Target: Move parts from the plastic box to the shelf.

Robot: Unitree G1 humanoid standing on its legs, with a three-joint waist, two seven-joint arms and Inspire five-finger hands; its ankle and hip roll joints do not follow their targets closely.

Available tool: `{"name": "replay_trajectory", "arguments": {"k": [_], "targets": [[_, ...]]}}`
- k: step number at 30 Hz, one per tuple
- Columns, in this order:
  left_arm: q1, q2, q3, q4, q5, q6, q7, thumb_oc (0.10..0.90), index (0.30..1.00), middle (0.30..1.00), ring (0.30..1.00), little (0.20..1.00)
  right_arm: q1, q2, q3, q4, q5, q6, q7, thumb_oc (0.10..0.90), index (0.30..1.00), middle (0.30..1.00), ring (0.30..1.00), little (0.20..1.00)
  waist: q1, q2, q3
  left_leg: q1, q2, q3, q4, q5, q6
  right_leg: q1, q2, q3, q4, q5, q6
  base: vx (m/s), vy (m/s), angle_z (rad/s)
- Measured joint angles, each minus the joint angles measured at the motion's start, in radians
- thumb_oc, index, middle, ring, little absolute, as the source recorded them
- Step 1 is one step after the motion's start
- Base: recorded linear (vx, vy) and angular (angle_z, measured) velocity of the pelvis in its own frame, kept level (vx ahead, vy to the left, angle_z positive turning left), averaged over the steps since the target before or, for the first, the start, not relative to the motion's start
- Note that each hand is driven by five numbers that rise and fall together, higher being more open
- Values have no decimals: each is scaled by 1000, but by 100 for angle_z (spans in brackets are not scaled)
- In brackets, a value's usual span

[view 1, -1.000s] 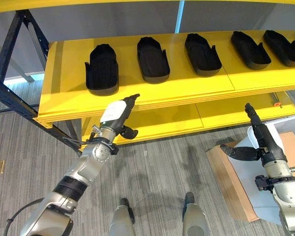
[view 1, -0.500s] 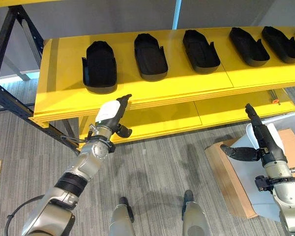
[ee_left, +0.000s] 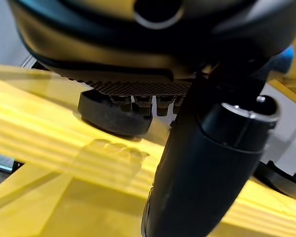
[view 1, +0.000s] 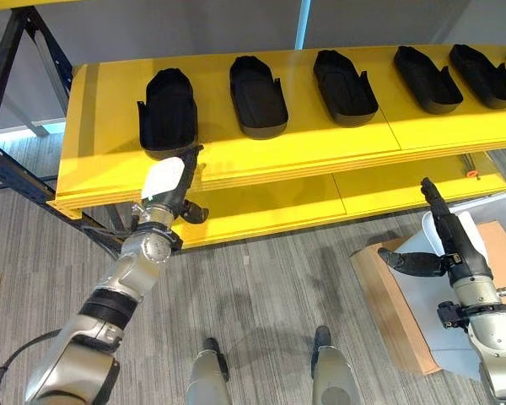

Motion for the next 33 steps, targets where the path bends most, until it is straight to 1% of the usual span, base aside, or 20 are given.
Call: {"name": "replay_trajectory", "arguments": {"k": [2, 6, 10, 16, 18, 21, 24, 27, 31, 32, 33], "targets": [[-17, 7, 0, 7, -24, 4, 1, 900, 1000, 1000, 1000, 1000, 1, 0, 0, 0, 0, 0, 0, 900, 1000, 1000, 1000, 1000, -1, -1, 1, -1, 0, 1, 1, 0, 0, -2, 0, 3, 0, 0, 0, -5, 4, -2], [-52, 17, 0, 13, -24, 11, 16, 900, 1000, 1000, 1000, 1000, 2, 0, 0, 0, 0, 0, 0, 900, 1000, 1000, 1000, 1000, -3, -4, 1, -2, 0, 2, 1, -1, 0, -6, 1, 5, 1, 0, 0, 0, 0, 0], [-102, 17, -4, 65, -25, 13, 16, 900, 1000, 1000, 1000, 1000, 1, -1, 1, 0, 0, -2, 0, 900, 1000, 1000, 1000, 1000, -6, -7, 3, -3, 1, 4, 2, -2, -1, -10, 1, 8, 5, -1, 1, 0, 0, 0], [-118, 17, -13, 119, -26, 15, 16, 900, 1000, 1000, 1000, 1000, 1, -6, 1, 0, 1, -3, 0, 900, 1000, 1000, 1000, 1000, -24, -7, 3, -3, 1, 5, 3, -2, -1, -12, 1, 9, 6, -1, 1, 0, 0, 0], [-135, 17, -29, 158, -27, 17, 16, 900, 1000, 1000, 1000, 1000, 1, -7, 1, 0, 1, -3, 0, 900, 1000, 1000, 1000, 1000, -29, -7, 3, -3, 1, 7, 3, -2, -1, -15, 1, 13, 7, -1, 1, -6, 0, -4], [-145, 17, -53, 172, -28, 16, 14, 900, 1000, 1000, 1000, 1000, 2, -8, 2, 0, 5, -5, 1, 900, 1000, 1000, 1000, 1000, -32, -8, 3, -3, 2, 16, 3, -2, -1, -22, 2, 22, 9, 0, 1, -5, -1, -6], [-147, 17, -53, 177, -56, 16, 14, 900, 1000, 1000, 1000, 1000, 3, -10, 2, -1, 20, -5, 1, 900, 1000, 1000, 1000, 1000, -31, -8, 3, -3, 3, 22, 3, -3, -1, -30, 1, 31, 13, 0, 1, -4, 0, -6], [-147, 17, -52, 172, -63, 17, 14, 900, 1000, 1000, 1000, 1000, 4, -11, 2, -1, 21, -5, 1, 900, 1000, 1000, 1000, 1000, -30, -8, 3, -3, 4, 22, 3, -3, -1, -31, 2, 31, 14, 0, 1, 0, 0, 0], [-146, 18, -49, 109, -62, 16, 15, 900, 1000, 1000, 1000, 1000, 7, -11, 2, 0, 22, -5, 0, 900, 1000, 1000, 1000, 1000, -25, -13, 6, -3, 5, 22, 3, -3, -1, -31, 2, 31, 14, -1, 1, 0, 0, 0], [-130, 26, -37, 50, -61, 16, 15, 900, 1000, 1000, 1000, 1000, 3, -11, 2, 0, 22, -6, 0, 900, 1000, 1000, 1000, 1000, -23, -18, 9, -3, 5, 22, 2, -4, -1, -31, 2, 31, 13, -1, 1, 0, 0, 0], [-124, 33, -37, 25, -61, 15, 16, 900, 1000, 1000, 1000, 1000, 3, -11, 2, 0, 22, -6, 0, 900, 1000, 1000, 1000, 1000, -23, -19, 9, -3, 5, 22, 1, -4, -1, -31, 2, 31, 13, -1, 1, 0, 0, 0]]}}
